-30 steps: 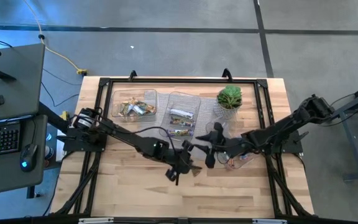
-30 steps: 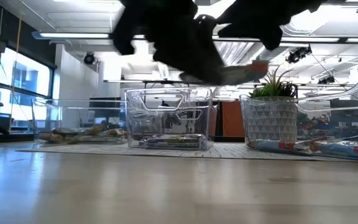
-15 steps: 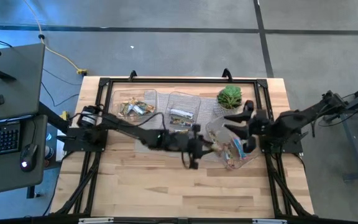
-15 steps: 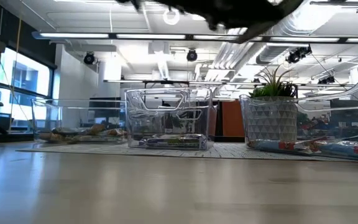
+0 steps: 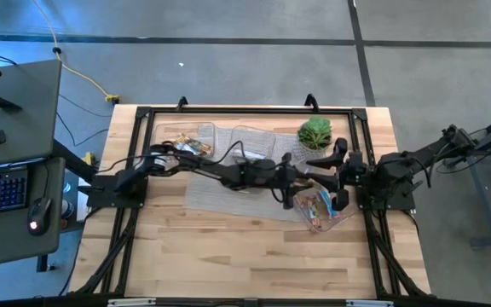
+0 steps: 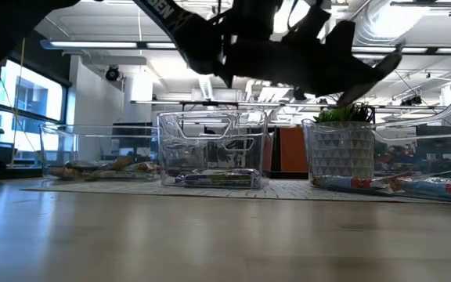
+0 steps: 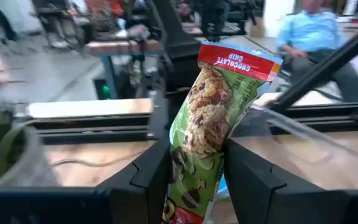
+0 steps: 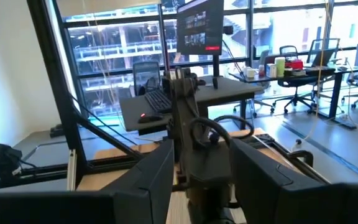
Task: Pick and place Granola Bars by type
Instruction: Put the red granola bar into the right transparent bin, then return to Home Position
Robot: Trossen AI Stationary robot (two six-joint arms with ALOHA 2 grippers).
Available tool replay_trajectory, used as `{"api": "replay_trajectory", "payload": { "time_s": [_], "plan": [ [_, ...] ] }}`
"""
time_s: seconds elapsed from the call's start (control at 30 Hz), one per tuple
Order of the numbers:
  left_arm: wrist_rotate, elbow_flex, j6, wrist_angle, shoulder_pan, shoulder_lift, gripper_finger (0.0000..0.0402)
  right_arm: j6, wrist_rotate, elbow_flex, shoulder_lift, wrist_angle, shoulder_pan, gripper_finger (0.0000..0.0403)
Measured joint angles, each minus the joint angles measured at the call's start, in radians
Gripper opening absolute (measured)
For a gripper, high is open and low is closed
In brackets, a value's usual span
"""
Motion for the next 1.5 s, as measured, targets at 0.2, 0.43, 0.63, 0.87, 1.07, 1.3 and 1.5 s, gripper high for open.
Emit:
{"api": "replay_trajectory", "payload": {
  "time_s": [0.2,0.43,0.63,0.87,1.07,1.3,1.5],
  "plan": [
    [0.006,0.072,0.017,-0.198,-0.003,0.036,0.0136,0.016,-0.003,0.000,0.002,-0.025,0.000,0.0140],
    [-0.042,0.082,0.019,-0.235,0.005,0.031,0.0139,0.027,-0.004,0.000,0.002,-0.028,0.000,0.0140],
    [-0.041,0.082,0.020,-0.265,0.005,0.031,0.0188,0.049,-0.005,0.000,0.002,-0.028,0.000,0.0140],
    [-0.057,0.080,0.023,-0.382,0.003,-0.021,0.0237,0.070,-0.006,0.000,0.002,-0.032,0.002,0.0140],
    [-0.021,0.161,0.022,-0.887,0.003,-0.288,0.0228,0.036,-0.007,-0.002,-0.080,-0.042,0.025,0.0140],
    [-0.125,0.193,-0.052,-1.455,-0.005,-0.651,0.0225,0.148,0.004,-0.018,-0.262,-0.392,0.030,0.0140],
    [-0.291,-0.024,-0.138,-1.505,-0.088,-0.995,0.0225,0.085,0.025,-0.212,-0.437,-0.272,0.028,0.0140]
  ]
}}
